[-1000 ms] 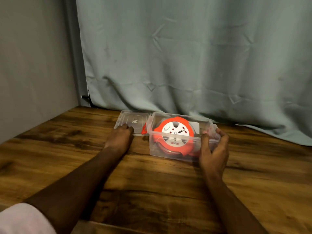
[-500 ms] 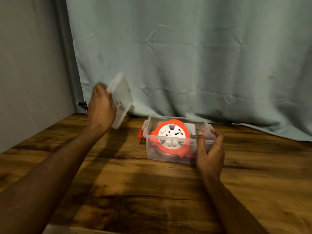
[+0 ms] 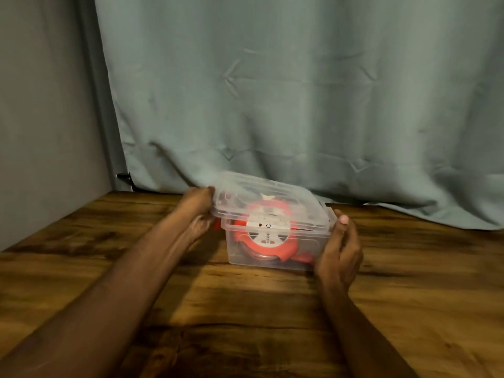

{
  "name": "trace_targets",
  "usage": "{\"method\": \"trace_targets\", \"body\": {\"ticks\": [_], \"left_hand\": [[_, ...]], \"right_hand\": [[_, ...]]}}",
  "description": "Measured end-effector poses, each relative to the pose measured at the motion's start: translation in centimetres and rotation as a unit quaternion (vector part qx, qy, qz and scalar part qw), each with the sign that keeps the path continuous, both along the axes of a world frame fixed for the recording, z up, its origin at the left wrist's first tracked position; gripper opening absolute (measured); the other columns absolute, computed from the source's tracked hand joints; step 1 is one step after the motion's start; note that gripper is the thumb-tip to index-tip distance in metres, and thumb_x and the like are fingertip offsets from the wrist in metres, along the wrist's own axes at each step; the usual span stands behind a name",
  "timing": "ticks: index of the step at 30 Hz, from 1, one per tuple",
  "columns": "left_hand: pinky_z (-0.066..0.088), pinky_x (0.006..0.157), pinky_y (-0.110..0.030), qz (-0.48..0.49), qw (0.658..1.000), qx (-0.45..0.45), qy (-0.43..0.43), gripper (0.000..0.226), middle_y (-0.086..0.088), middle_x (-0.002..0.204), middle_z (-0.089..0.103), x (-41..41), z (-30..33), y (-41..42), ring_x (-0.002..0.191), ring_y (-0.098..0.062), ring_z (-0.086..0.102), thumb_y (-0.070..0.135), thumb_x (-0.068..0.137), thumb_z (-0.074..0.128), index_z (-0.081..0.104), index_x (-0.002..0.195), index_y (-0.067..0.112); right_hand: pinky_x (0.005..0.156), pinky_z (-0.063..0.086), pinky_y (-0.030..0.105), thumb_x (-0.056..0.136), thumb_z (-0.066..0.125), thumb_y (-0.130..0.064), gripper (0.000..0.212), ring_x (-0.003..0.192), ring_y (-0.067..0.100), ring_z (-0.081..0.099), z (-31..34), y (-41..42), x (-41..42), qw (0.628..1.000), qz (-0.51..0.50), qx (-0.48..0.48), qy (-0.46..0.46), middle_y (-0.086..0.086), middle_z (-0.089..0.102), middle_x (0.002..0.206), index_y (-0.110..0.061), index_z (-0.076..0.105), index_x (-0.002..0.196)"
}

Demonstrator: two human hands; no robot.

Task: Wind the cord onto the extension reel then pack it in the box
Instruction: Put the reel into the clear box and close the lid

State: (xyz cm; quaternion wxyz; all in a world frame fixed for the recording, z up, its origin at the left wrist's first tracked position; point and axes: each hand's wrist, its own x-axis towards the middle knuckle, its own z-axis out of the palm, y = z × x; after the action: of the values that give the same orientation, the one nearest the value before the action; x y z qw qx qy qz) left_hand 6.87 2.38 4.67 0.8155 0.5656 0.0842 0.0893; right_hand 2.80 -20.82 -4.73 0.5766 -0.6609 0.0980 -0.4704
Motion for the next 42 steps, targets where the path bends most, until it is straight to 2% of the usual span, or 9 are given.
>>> {"method": "trace_targets", "body": {"ticks": [6, 10, 15, 23, 28, 32, 35, 39, 42], "left_hand": [[0.038, 0.049, -0.024, 0.111, 0.939, 0.326, 0.012, 0.023, -0.02, 0.094, 0.068, 0.3, -0.7, -0.2, 0.076, -0.033, 0.064, 0.013, 0.095, 0.053, 0.067, 0.105, -0.003], [0.028, 0.045, -0.023, -0.006, 0.939, 0.336, 0.066, 0.024, -0.012, 0.055, 0.053, 0.4, -1.2, 0.8, 0.042, -0.02, 0.041, 0.012, 0.093, 0.049, 0.064, 0.075, 0.004], [0.027, 0.049, -0.026, -0.062, 0.928, 0.358, 0.079, 0.03, -0.006, 0.048, 0.05, -0.2, -1.3, 0.8, 0.045, -0.017, 0.037, 0.005, 0.085, 0.044, 0.057, 0.059, 0.011], [0.043, 0.057, -0.031, -0.029, 0.893, 0.445, 0.057, 0.027, -0.02, 0.073, 0.068, 0.0, -0.7, 0.1, 0.06, -0.027, 0.058, 0.008, 0.089, 0.047, 0.07, 0.077, 0.001], [0.054, 0.093, -0.041, -0.022, 0.901, 0.433, -0.027, 0.034, -0.01, 0.117, 0.069, 0.8, -2.6, -0.8, 0.102, -0.027, 0.067, 0.029, 0.1, 0.049, 0.068, 0.121, 0.011], [0.025, 0.12, -0.038, -0.036, 0.796, 0.604, 0.004, 0.052, -0.016, 0.16, 0.027, 1.4, -2.1, -0.7, 0.145, -0.034, 0.03, 0.031, 0.097, 0.05, 0.046, 0.146, 0.015], [0.013, 0.119, -0.025, -0.087, 0.786, 0.612, -0.008, 0.056, -0.009, 0.165, 0.015, 1.4, -1.3, -1.1, 0.152, -0.023, 0.017, 0.021, 0.103, 0.04, 0.023, 0.156, 0.01], [0.03, 0.092, -0.011, -0.115, 0.809, 0.576, 0.009, 0.049, -0.006, 0.158, 0.035, 2.7, -1.5, -1.6, 0.143, -0.019, 0.038, 0.021, 0.105, 0.036, 0.031, 0.153, 0.011], [0.025, 0.111, -0.019, -0.089, 0.765, 0.637, -0.019, 0.046, -0.009, 0.16, 0.033, 3.1, -1.8, -1.6, 0.147, -0.02, 0.03, 0.021, 0.105, 0.033, 0.04, 0.148, 0.008]], "right_hand": [[0.081, 0.05, 0.032, 0.099, 0.05, -0.058, 0.054, 0.107, 0.012, 0.05, -0.1, 0.2, 0.3, 0.996, 0.015, -0.07, 0.048, 0.006, 0.047, 0.14, -0.026, 0.055, 0.142], [0.088, 0.053, 0.034, 0.1, 0.053, -0.052, 0.053, 0.119, 0.013, 0.053, -0.1, 0.2, 0.4, 0.998, 0.038, -0.052, 0.018, 0.001, 0.049, 0.147, -0.027, 0.051, 0.146], [0.1, 0.054, 0.043, 0.098, 0.058, -0.05, 0.054, 0.124, 0.015, 0.055, 0.1, 0.4, 0.4, 0.998, 0.054, -0.02, 0.005, 0.0, 0.057, 0.144, -0.025, 0.052, 0.146], [0.086, 0.062, 0.05, 0.085, 0.056, -0.067, 0.051, 0.114, 0.019, 0.065, 0.7, 0.8, 0.1, 0.997, 0.069, 0.039, 0.024, -0.01, 0.064, 0.131, -0.048, 0.055, 0.133], [0.089, 0.06, 0.049, 0.096, 0.065, -0.033, 0.031, 0.106, 0.016, 0.066, 1.1, 0.3, 0.1, 0.996, 0.059, 0.071, 0.017, -0.011, 0.067, 0.115, -0.03, 0.067, 0.126], [0.091, 0.059, 0.044, 0.098, 0.06, -0.017, 0.031, 0.103, 0.017, 0.066, 0.8, -0.3, 0.6, 0.997, 0.044, 0.069, 0.013, -0.001, 0.071, 0.116, -0.017, 0.07, 0.127], [0.092, 0.058, 0.041, 0.099, 0.058, -0.018, 0.032, 0.106, 0.019, 0.066, 0.9, -0.2, 0.8, 0.998, 0.033, 0.05, 0.023, 0.003, 0.072, 0.122, -0.016, 0.07, 0.129], [0.094, 0.056, 0.04, 0.099, 0.06, -0.025, 0.032, 0.109, 0.021, 0.065, 1.1, -0.5, 0.3, 0.997, 0.013, 0.015, 0.068, 0.002, 0.07, 0.127, -0.021, 0.069, 0.13], [0.105, 0.048, 0.044, 0.094, 0.065, -0.028, 0.039, 0.128, 0.027, 0.057, 3.1, -2.0, 0.4, 0.981, -0.011, -0.154, 0.117, 0.002, 0.059, 0.144, -0.021, 0.065, 0.132]]}}
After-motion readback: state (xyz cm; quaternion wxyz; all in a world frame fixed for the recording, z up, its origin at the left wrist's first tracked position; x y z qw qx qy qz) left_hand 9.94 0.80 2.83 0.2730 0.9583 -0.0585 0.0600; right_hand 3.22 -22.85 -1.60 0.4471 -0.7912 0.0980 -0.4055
